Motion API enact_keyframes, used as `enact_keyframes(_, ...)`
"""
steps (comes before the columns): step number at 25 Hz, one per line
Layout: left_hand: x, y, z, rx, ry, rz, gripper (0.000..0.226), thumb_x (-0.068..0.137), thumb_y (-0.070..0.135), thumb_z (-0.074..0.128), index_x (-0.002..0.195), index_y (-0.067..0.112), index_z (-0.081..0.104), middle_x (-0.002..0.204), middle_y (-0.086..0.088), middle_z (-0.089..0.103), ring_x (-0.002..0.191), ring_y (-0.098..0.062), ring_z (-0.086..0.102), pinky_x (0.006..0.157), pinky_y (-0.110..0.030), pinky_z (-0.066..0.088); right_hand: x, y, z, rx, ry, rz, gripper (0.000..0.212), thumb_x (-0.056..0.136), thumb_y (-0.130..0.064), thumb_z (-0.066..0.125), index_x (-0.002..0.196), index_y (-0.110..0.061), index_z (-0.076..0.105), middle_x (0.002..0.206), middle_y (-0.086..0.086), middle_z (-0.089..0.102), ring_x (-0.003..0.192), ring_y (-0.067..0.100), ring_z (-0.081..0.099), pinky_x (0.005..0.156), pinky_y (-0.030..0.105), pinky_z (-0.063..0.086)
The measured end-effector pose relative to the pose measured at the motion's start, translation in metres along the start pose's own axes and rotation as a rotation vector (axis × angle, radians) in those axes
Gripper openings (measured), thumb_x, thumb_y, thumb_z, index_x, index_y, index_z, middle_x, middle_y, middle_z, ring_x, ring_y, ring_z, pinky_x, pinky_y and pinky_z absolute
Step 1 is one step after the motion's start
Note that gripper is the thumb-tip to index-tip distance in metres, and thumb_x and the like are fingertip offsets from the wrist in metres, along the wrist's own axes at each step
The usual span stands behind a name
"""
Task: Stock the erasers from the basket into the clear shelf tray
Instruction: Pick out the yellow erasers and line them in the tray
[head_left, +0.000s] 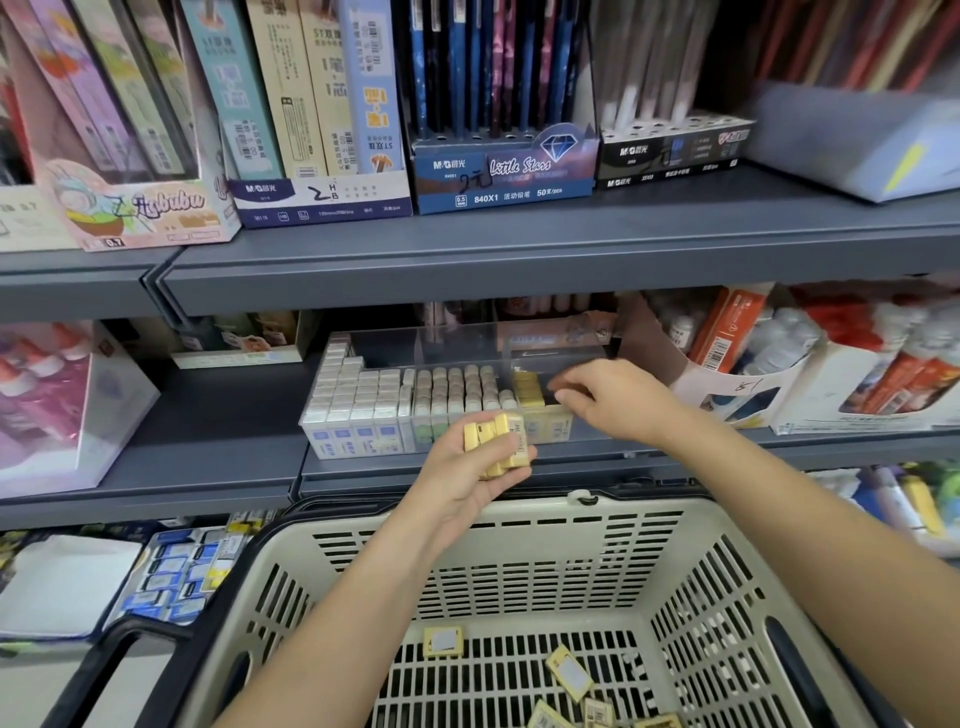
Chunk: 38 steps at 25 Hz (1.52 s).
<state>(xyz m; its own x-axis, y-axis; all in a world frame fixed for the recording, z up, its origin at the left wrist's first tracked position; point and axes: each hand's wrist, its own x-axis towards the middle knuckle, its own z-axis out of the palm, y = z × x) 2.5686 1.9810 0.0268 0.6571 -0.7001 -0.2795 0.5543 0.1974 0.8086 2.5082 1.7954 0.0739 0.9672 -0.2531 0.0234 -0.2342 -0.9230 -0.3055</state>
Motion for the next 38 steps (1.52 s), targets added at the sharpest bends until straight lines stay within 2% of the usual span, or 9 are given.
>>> enact_keyframes(2,0.000,0.000,0.001,-0.011,-0.007,0.004,0.031,0.078,-0.002,0.068,0.104,0.012,0.059,0.090,-0.011,0.073,0.087,-0.026,0.071,0.065,-0.030,0.057,-0.012,-0.009,0.001,0.218,0.119,-0.033,0.024,0.093,-0.031,0.051,0.110,-0.023,0.067,0.103,-0.010,0.069,0.092,0.004,0.062,0.078,0.018,0.047)
enact_keyframes(4,0.001,0.000,0.005,0.004,-0.020,-0.001,0.030,0.078,-0.002,0.067,0.103,0.012,0.059,0.093,-0.012,0.072,0.085,-0.024,0.071,0.065,-0.030,0.057,-0.022,-0.020,0.003,0.397,0.032,-0.076,0.021,0.092,-0.027,0.054,0.109,-0.023,0.066,0.086,-0.018,0.066,0.074,-0.007,0.060,0.070,0.009,0.045)
enact_keyframes(11,0.006,0.000,0.014,0.077,-0.069,-0.002,0.023,0.086,0.001,0.061,0.103,0.016,0.059,0.084,-0.004,0.068,0.073,-0.013,0.067,0.061,-0.023,0.055,-0.026,-0.008,-0.015,0.673,0.027,0.078,0.011,0.085,-0.011,0.064,0.082,-0.021,0.060,0.075,-0.001,0.068,0.068,0.010,0.067,0.068,0.025,0.053)
enact_keyframes(16,0.008,0.001,0.003,0.191,-0.040,0.014,0.021,0.084,0.006,0.064,0.101,0.014,0.055,0.084,-0.004,0.071,0.078,-0.015,0.071,0.058,-0.022,0.054,-0.003,0.009,-0.020,0.269,0.253,0.193,0.011,0.085,-0.013,0.061,0.091,-0.023,0.060,0.089,-0.002,0.065,0.083,0.014,0.060,0.078,0.021,0.045)
enact_keyframes(26,0.009,0.004,-0.013,0.233,0.051,0.051,0.019,0.083,0.006,0.066,0.096,0.017,0.060,0.100,-0.012,0.066,0.091,-0.021,0.067,0.064,-0.023,0.055,0.024,0.012,0.004,-0.021,-0.144,0.091,0.022,0.095,-0.019,0.048,0.108,-0.015,0.065,0.118,0.003,0.062,0.107,0.020,0.055,0.086,0.022,0.039)
enact_keyframes(30,0.009,0.002,-0.006,0.214,0.090,0.063,0.025,0.083,-0.006,0.062,0.093,0.017,0.061,0.097,-0.008,0.064,0.086,-0.018,0.067,0.065,-0.022,0.056,0.019,0.006,0.002,-0.105,-0.091,0.060,0.028,0.096,-0.024,0.043,0.113,-0.018,0.063,0.121,0.003,0.061,0.109,0.023,0.055,0.091,0.030,0.044)
enact_keyframes(33,0.009,0.004,-0.002,0.232,0.088,0.099,0.023,0.083,-0.005,0.064,0.091,0.017,0.062,0.096,-0.007,0.065,0.084,-0.017,0.067,0.065,-0.021,0.056,0.000,-0.009,0.001,0.113,0.194,0.012,0.033,0.090,-0.045,0.049,0.093,-0.020,0.071,0.086,-0.007,0.069,0.080,0.004,0.062,0.070,0.021,0.048)
enact_keyframes(35,0.009,0.005,0.002,0.246,0.072,0.116,0.024,0.083,-0.004,0.064,0.094,0.016,0.061,0.096,-0.008,0.065,0.079,-0.015,0.067,0.062,-0.020,0.055,-0.015,-0.024,0.001,0.312,0.137,-0.049,0.029,0.083,-0.049,0.055,0.089,-0.026,0.071,0.073,-0.019,0.063,0.069,-0.008,0.057,0.063,0.007,0.042)
enact_keyframes(38,0.012,0.004,0.011,0.245,0.088,0.118,0.021,0.086,0.002,0.063,0.099,0.013,0.051,0.097,-0.011,0.064,0.074,-0.014,0.065,0.051,-0.018,0.048,-0.023,-0.027,-0.001,0.386,0.053,-0.019,0.008,0.085,-0.026,0.063,0.091,-0.023,0.067,0.076,-0.014,0.062,0.069,0.000,0.061,0.069,0.017,0.049)
